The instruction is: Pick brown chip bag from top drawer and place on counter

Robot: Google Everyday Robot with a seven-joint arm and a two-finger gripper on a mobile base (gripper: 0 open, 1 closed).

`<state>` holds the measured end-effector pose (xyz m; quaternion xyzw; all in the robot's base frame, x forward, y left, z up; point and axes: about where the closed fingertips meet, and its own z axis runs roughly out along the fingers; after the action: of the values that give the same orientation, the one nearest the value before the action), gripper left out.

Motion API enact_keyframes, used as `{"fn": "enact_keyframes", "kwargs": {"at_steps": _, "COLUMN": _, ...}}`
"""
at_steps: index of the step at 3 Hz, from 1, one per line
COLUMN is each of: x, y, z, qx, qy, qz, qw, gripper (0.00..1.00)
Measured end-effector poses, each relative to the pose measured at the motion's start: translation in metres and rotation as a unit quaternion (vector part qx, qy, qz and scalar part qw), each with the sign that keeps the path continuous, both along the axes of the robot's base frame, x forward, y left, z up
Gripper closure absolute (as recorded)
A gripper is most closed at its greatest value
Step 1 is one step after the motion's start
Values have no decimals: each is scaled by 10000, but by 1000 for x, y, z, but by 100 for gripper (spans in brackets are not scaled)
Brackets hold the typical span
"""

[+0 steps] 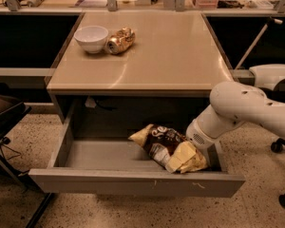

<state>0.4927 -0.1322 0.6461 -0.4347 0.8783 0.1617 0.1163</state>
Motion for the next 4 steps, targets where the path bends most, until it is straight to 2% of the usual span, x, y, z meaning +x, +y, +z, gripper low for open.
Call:
{"fn": "enact_keyframes", "kwargs": {"at_steps": 2, "x": 0, "y": 0, "z": 1, "qx": 0, "qy": 0, "qz": 0, "qw": 10000, "gripper": 63}}
{"fn": "enact_keyframes", "kwargs": {"at_steps": 3, "x": 3, "y": -11, "z": 41, "qx": 54, "qy": -421, "qz": -47, "qw": 9991, "gripper": 87}}
{"fn": "enact_keyframes", "kwargs": {"at_steps": 4, "x": 9, "y": -33, "z": 124, "qx": 25, "qy": -1237, "qz": -74, "qw": 9923, "gripper": 100}}
